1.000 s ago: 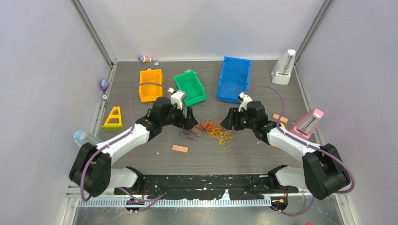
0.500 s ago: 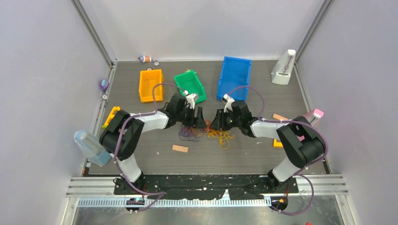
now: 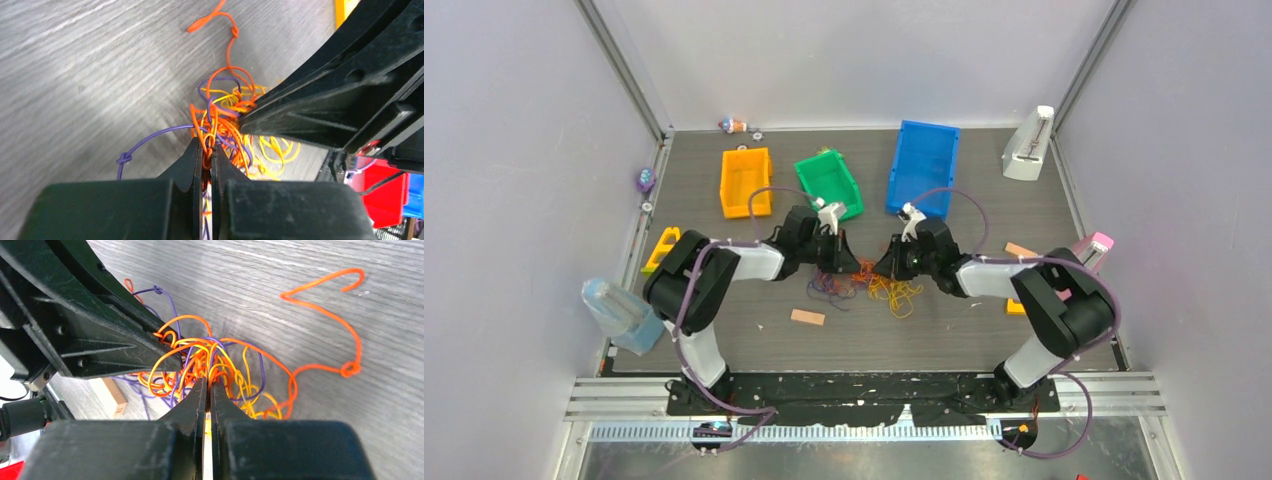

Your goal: Untangle the cables

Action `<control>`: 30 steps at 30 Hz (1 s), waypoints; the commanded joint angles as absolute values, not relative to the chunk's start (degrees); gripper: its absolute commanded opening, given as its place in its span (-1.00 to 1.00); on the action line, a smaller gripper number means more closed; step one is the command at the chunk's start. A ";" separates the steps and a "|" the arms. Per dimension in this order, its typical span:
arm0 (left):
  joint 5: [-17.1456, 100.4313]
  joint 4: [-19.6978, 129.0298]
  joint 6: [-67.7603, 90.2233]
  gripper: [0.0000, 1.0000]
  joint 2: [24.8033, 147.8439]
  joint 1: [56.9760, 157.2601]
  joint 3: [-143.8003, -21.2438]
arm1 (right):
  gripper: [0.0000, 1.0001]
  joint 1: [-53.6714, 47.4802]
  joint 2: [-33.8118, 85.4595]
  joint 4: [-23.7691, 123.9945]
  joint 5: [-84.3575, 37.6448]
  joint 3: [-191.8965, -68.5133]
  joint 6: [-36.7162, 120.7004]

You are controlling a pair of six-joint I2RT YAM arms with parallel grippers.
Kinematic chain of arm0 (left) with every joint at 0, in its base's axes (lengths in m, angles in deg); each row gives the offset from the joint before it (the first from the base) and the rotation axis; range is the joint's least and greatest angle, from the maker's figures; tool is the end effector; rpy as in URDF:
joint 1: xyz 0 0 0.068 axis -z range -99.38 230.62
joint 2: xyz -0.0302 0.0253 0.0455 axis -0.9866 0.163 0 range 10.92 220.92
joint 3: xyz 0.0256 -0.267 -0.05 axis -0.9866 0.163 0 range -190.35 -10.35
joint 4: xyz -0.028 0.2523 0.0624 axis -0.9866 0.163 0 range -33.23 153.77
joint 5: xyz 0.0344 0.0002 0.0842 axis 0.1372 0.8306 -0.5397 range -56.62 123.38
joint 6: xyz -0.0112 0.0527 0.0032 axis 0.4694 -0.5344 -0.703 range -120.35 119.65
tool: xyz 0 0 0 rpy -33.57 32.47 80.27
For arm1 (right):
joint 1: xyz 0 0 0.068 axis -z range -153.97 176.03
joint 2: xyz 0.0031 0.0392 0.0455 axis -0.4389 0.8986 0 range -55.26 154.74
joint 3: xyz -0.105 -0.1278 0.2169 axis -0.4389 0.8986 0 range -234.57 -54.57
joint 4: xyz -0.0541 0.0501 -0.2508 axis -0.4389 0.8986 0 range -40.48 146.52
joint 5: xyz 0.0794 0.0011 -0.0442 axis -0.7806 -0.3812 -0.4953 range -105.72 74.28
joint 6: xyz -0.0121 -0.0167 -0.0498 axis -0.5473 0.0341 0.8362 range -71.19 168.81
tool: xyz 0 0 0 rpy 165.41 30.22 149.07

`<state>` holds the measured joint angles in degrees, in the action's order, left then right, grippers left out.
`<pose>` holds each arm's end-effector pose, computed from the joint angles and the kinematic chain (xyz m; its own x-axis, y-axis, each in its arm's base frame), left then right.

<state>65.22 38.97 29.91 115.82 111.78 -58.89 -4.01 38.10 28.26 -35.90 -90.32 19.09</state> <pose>0.2942 -0.1999 0.1329 -0.8602 0.0199 -0.5096 0.4157 0.6061 -0.6781 0.2569 0.1627 0.1387 -0.7978 0.0762 -0.5981 -0.3626 0.7320 0.5768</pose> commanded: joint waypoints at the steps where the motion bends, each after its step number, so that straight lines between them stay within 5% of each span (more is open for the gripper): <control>1: 65.35 32.59 32.62 -1.00 105.99 105.21 -51.57 | -0.89 -2.85 26.47 35.91 -23.36 -88.31 20.52; 5: 60.36 33.18 32.51 -1.00 94.96 99.83 -43.96 | -0.89 -0.45 16.48 44.47 -4.91 -85.57 18.56; 15: 42.00 37.15 32.65 -1.00 75.91 99.04 -34.88 | -0.90 1.74 2.12 52.54 6.07 -82.37 17.41; 24: 54.80 43.68 26.43 -0.94 81.02 102.89 -45.45 | -0.89 1.57 5.52 39.76 -35.37 -86.94 25.22; 26: 54.75 44.05 24.83 -0.56 81.65 105.71 -46.54 | -0.89 0.64 6.23 38.64 -40.94 -89.30 25.15; 28: 54.24 45.41 22.25 0.21 82.13 108.77 -47.98 | -0.82 -0.59 6.22 38.62 -44.21 -91.41 25.82; 29: 53.90 46.32 20.63 0.46 82.60 110.25 -48.80 | -0.31 -1.06 6.11 39.17 -44.69 -92.41 26.02; 30: 53.72 47.09 19.28 0.60 83.15 111.54 -49.74 | -0.01 -1.14 5.99 39.68 -44.18 -92.78 26.17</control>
<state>52.45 44.17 25.28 81.83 107.08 -45.73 0.16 6.72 44.63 -33.65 -87.21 24.05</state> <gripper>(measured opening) 0.612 0.259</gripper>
